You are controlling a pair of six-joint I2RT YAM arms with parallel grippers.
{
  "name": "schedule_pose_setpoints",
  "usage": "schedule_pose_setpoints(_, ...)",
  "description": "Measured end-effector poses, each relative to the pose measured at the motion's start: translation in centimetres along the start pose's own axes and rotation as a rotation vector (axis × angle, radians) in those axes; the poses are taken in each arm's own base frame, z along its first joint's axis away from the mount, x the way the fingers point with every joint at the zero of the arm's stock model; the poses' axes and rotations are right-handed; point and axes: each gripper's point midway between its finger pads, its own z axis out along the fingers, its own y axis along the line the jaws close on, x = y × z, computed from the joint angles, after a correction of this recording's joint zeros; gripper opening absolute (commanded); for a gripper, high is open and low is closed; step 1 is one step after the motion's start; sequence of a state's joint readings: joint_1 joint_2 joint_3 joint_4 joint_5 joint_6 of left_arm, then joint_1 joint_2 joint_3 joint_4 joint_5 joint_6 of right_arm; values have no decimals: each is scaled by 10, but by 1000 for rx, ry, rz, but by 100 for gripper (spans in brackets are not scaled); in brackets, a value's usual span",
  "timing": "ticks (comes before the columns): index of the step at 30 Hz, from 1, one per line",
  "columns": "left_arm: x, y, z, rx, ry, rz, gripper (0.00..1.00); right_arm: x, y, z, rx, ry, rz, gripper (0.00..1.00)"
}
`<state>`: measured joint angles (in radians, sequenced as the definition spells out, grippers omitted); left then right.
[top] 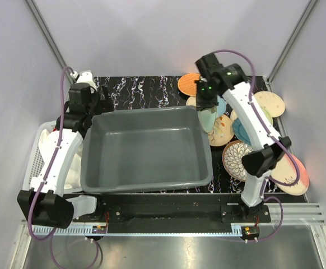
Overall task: Place the plates into the plastic bin on the countertop
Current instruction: Place the plate in the plastic bin.
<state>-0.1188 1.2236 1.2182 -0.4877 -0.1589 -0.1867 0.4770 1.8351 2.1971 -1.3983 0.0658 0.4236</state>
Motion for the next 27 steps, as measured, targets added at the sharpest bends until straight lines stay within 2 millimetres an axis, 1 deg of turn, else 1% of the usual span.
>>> schedule_pose_setpoints(2, -1, 1, -5, 0, -2, -7, 99, 1, 10, 9, 10, 5, -76, 0)
schedule_pose_setpoints(3, -3, 1, -8, 0, -5, -8, 99, 5, 20, 10, 7, 8, -115, 0)
schedule_pose_setpoints(4, -5, 2, -12, 0, -10, -10, 99, 6, 24, 10, 15, 6, -144, 0)
schedule_pose_setpoints(8, -14, 3, -25, 4, -36, -15, 99, 11, 40, 2, -10, -6, -207, 0)
schedule_pose_setpoints(11, -21, 2, -30, 12, -49, -18, 99, 21, 56, -3, -34, -7, -268, 0)
schedule_pose_setpoints(17, -15, 1, -34, 22, -22, -21, 99, 46, 86, -9, -49, -15, -403, 0)
schedule_pose_setpoints(20, -14, 1, -38, 24, -17, -23, 99, 57, 102, -13, -91, -8, -421, 0)
schedule_pose_setpoints(22, -14, 1, -42, 28, -23, -25, 99, 68, 116, -10, -147, 29, -428, 0)
schedule_pose_setpoints(24, -16, 1, -47, 33, -32, -30, 99, 86, 135, -2, -198, 83, -454, 0)
schedule_pose_setpoints(25, -17, 1, -50, 35, -38, -31, 99, 94, 141, 2, -207, 104, -469, 0)
schedule_pose_setpoints(27, -18, 1, -54, 39, -48, -34, 99, 105, 148, 10, -206, 136, -492, 0)
